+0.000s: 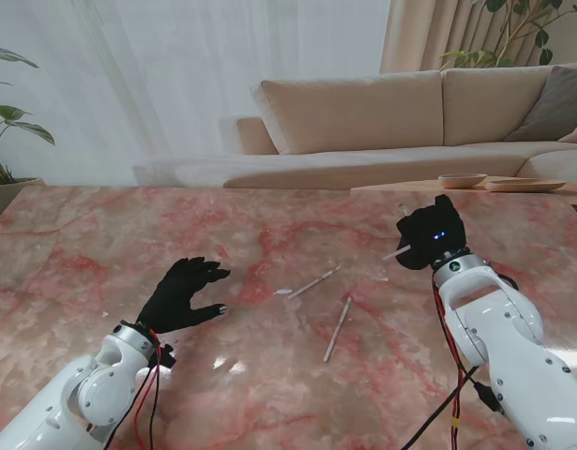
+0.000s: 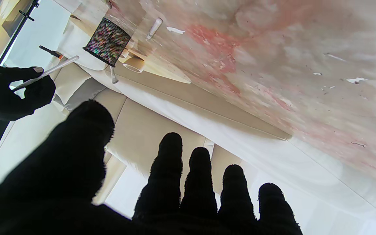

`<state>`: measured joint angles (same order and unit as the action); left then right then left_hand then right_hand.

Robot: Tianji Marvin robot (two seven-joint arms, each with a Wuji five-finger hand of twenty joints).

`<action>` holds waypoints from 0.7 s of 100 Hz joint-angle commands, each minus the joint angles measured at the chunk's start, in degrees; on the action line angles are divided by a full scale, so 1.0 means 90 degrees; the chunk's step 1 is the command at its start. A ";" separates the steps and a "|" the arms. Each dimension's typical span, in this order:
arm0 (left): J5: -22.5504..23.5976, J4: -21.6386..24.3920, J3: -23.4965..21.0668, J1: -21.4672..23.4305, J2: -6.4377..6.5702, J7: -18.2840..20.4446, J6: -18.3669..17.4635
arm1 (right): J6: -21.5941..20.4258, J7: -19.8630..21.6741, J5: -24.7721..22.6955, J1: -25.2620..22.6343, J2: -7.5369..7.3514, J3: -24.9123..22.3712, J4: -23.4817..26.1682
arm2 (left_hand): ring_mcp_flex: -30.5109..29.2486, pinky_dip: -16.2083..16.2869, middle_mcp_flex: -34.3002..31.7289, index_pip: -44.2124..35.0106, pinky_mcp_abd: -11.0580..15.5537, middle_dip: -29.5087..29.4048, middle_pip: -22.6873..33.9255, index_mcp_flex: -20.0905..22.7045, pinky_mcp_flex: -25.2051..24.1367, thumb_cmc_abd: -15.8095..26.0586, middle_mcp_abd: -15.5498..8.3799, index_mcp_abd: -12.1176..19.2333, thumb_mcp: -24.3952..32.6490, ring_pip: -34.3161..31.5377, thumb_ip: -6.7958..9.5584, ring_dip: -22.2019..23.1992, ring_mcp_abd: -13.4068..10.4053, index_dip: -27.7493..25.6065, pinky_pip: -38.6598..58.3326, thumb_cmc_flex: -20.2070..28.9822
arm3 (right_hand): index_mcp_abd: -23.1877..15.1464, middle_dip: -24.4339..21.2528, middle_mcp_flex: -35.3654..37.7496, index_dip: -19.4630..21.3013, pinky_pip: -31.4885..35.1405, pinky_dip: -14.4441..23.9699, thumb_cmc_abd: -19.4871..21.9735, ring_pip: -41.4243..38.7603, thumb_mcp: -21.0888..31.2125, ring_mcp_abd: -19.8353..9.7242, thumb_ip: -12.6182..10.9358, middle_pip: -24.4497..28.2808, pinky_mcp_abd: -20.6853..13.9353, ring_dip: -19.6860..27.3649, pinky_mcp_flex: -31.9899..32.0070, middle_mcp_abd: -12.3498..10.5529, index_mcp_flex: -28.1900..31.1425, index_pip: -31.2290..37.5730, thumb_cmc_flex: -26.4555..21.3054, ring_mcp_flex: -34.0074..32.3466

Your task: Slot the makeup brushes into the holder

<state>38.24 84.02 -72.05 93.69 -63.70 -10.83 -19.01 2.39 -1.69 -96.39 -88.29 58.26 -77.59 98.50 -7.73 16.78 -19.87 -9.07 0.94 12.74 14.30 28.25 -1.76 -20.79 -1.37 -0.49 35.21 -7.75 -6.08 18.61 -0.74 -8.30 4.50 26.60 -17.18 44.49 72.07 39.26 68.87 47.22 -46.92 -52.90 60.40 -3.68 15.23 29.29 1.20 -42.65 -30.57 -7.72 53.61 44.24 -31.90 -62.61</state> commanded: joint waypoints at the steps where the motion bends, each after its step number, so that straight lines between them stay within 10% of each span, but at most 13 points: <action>1: -0.0024 -0.0081 0.0026 0.0014 -0.0034 -0.0034 0.0033 | 0.0335 0.0020 -0.0041 0.0153 -0.0056 0.0032 -0.0259 | 0.0090 -0.0060 -0.0031 0.0106 0.0024 -0.0065 -0.0159 0.0025 -0.0015 0.0234 -0.0075 -0.0002 -0.0239 0.0242 0.0195 0.0030 -0.0182 0.0066 -0.0255 -0.0079 | -0.0551 -0.0075 0.0300 0.0057 0.0200 -0.0095 0.0218 -0.0074 0.0522 0.0035 0.0073 0.0153 0.0012 -0.0168 -0.0043 0.0090 0.0425 0.0786 -0.0421 -0.0311; 70: -0.0103 -0.0285 -0.0051 -0.0006 -0.0037 -0.0021 -0.0011 | 0.1914 -0.0096 -0.0604 0.1633 -0.0154 0.1087 -0.2127 | 0.0099 -0.0157 -0.0062 0.0079 0.0032 -0.0075 -0.0173 0.0036 0.0001 0.0225 -0.0101 0.0006 -0.0272 0.0240 0.0204 0.0017 -0.0186 0.0048 -0.0290 -0.0065 | -0.0460 -0.0221 0.0349 -0.0246 0.0330 -0.0044 0.0249 -0.0186 0.0392 0.0056 0.0048 0.0149 -0.0044 -0.0162 -0.0113 0.0176 0.0399 0.0902 -0.0464 -0.0354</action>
<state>37.39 81.83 -72.55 93.45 -63.89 -10.96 -19.08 19.23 -3.71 -101.68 -74.07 57.20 -67.82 80.10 -7.73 16.05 -19.87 -9.07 0.94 12.72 14.29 28.25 -1.76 -20.20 -1.36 -0.49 34.17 -7.73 -6.07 18.62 -0.74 -8.30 4.43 26.62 -17.18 43.17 72.89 36.49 69.63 47.22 -46.94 -53.30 60.40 -3.70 15.23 29.29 0.56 -42.69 -31.61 -7.61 53.62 45.18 -31.90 -63.25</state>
